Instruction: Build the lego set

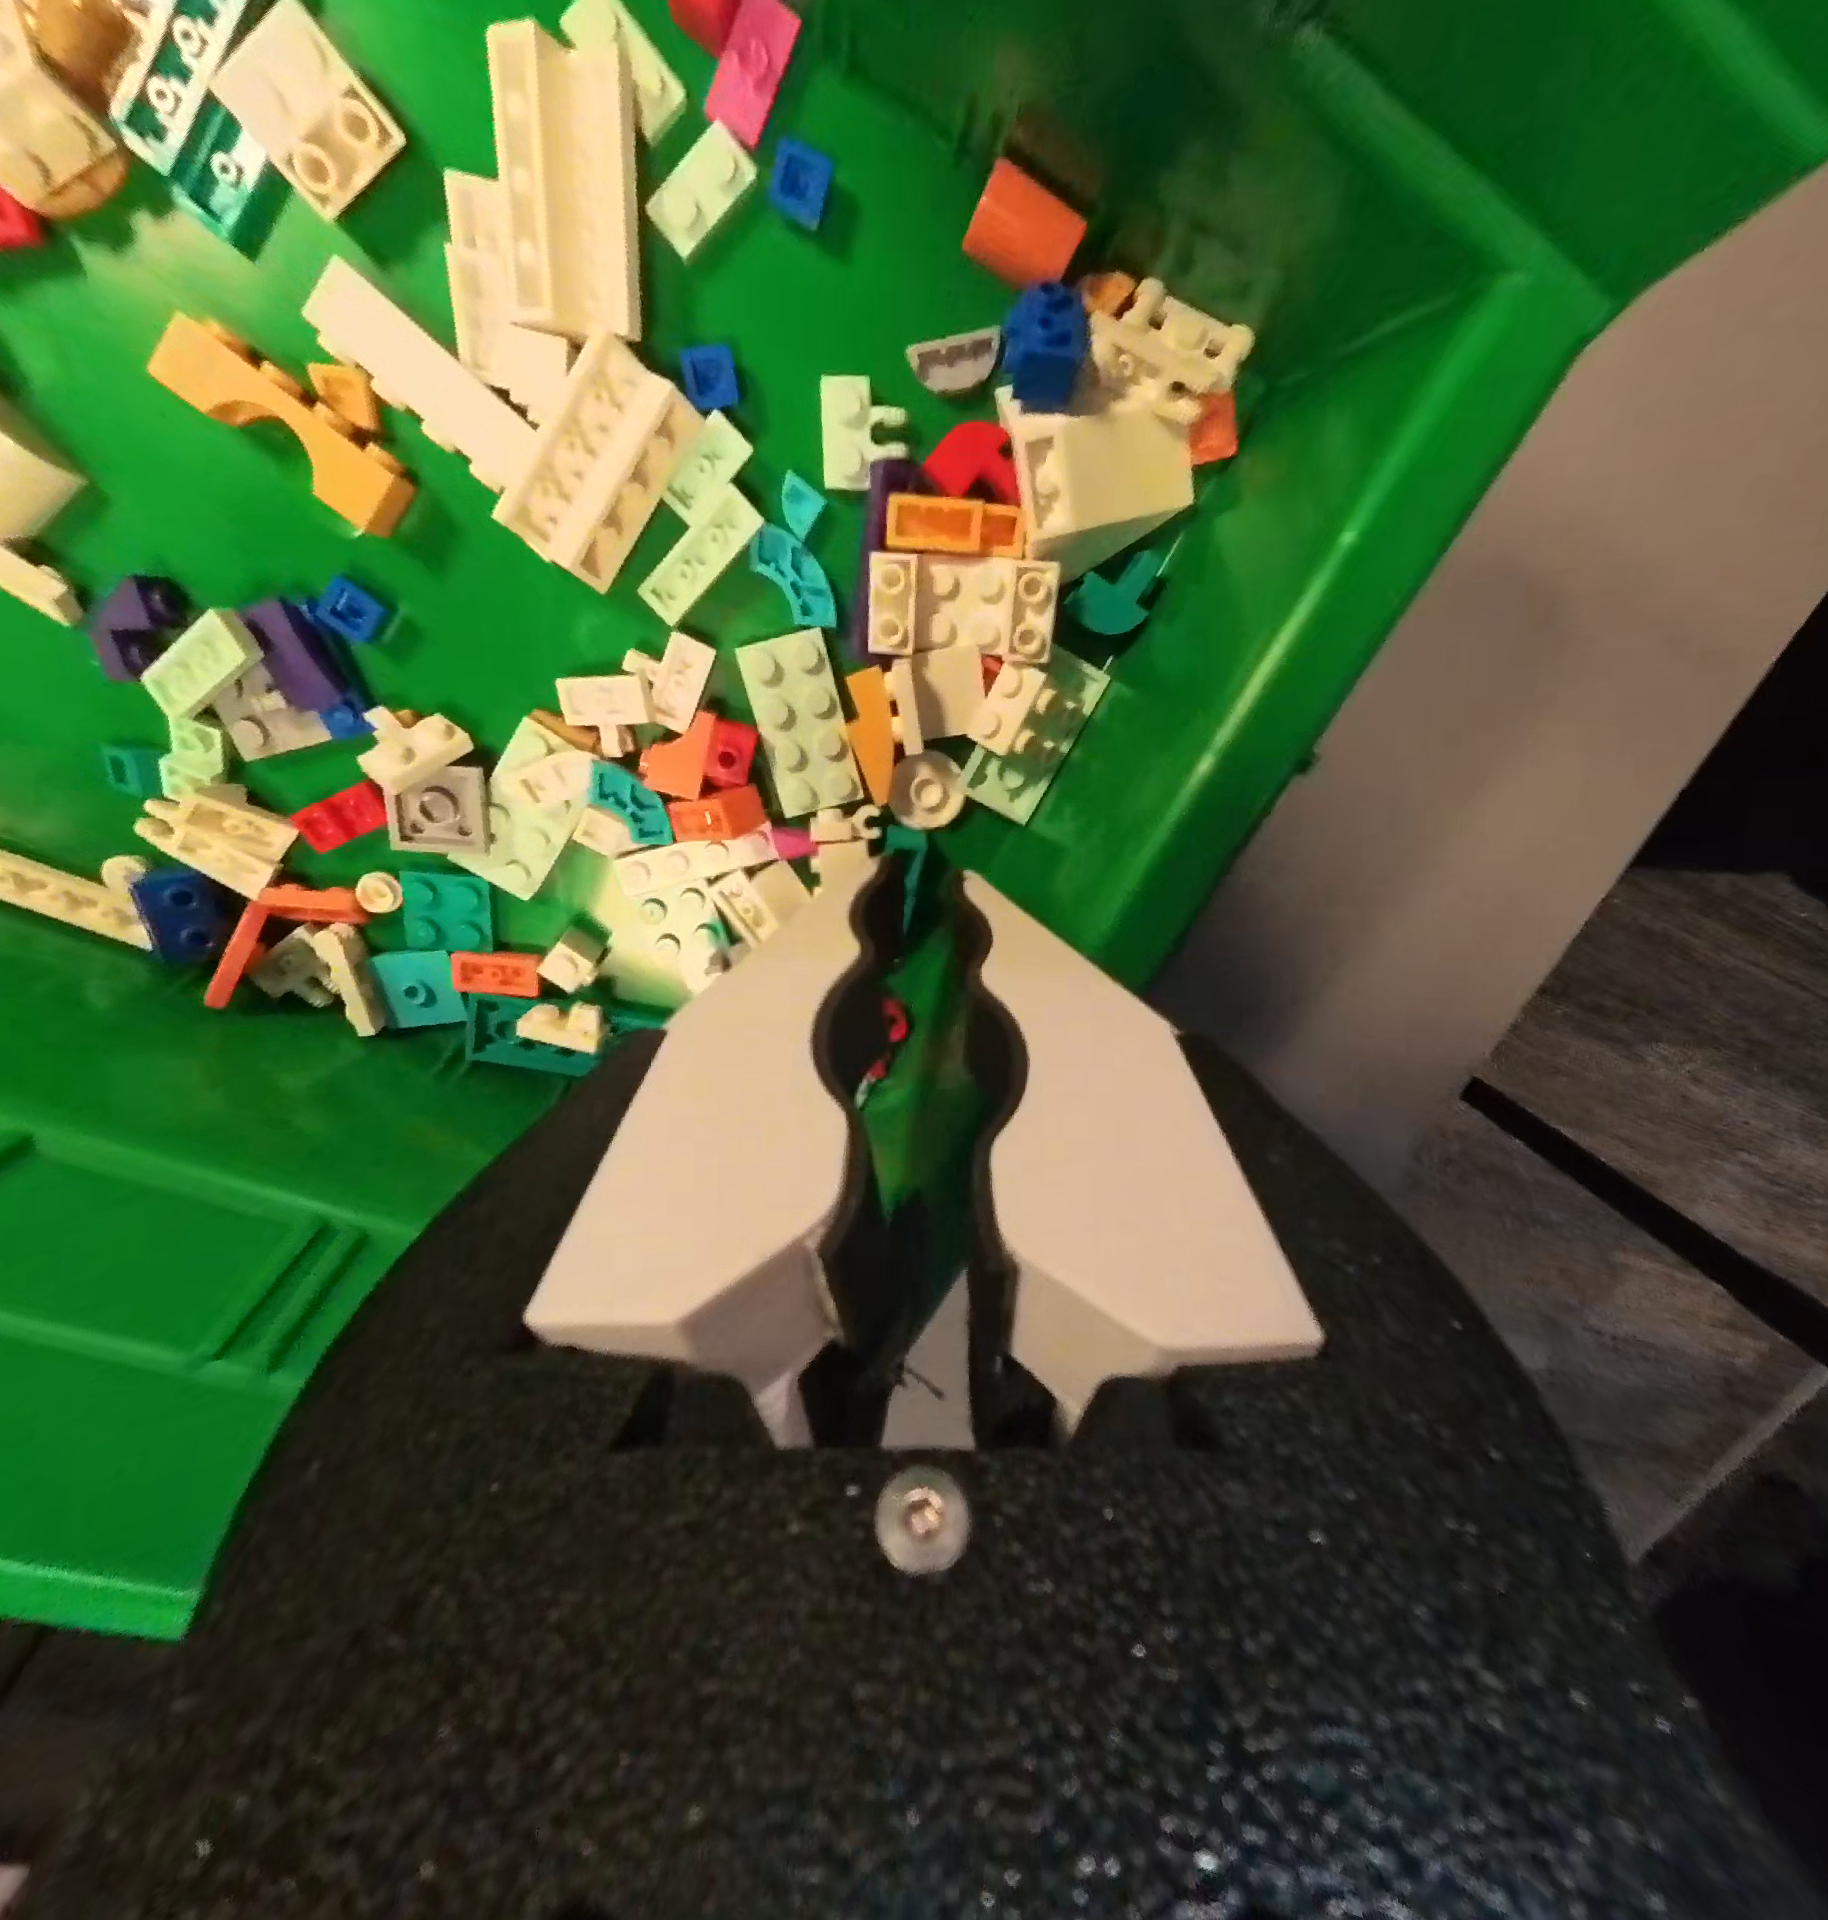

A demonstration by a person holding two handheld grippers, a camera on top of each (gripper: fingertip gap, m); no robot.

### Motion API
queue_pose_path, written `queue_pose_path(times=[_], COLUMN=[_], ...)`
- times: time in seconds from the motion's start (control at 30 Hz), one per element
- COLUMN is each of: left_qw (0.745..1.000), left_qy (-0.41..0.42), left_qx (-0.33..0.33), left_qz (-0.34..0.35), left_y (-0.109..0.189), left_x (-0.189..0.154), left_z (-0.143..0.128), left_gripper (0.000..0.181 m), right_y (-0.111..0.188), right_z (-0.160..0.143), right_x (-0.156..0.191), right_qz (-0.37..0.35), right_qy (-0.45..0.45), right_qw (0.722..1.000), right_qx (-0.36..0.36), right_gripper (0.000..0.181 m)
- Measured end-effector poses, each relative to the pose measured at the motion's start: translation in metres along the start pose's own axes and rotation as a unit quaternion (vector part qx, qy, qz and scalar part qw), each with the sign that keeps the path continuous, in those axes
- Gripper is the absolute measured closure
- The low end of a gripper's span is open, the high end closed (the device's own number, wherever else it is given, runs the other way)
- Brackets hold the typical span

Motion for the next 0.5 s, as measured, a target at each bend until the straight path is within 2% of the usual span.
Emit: queue_pose_path(times=[0.03, 0.27, 0.5], left_qw=[1.000, 0.999, 0.999], left_qy=[0.003, -0.014, -0.014], left_qx=[0.004, 0.034, 0.047], left_qz=[0.002, -0.009, -0.023], left_y=[-0.0005, -0.0038, -0.0055], left_x=[0.0015, 0.0015, 0.0022], left_z=[-0.0003, 0.0008, 0.0043], left_gripper=[0.173, 0.175, 0.169], right_y=[-0.0003, -0.0010, 0.0001], right_z=[-0.0006, -0.0027, -0.0024], right_x=[0.0000, -0.0032, -0.0033], right_qz=[0.000, -0.007, -0.007], right_qy=[0.000, -0.010, -0.012], right_qw=[1.000, 1.000, 1.000], right_qx=[0.002, 0.006, 0.006], right_gripper=[0.106, 0.106, 0.106])
Point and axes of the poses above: each gripper's, where its closed fingertips meet, y back along the fingers, z out of its top, x = y × z across the jaws, the point moved 4 cm from there along y, back along the fingers, and after that the axes turned 5 degrees about x, right-handed, at the moved point
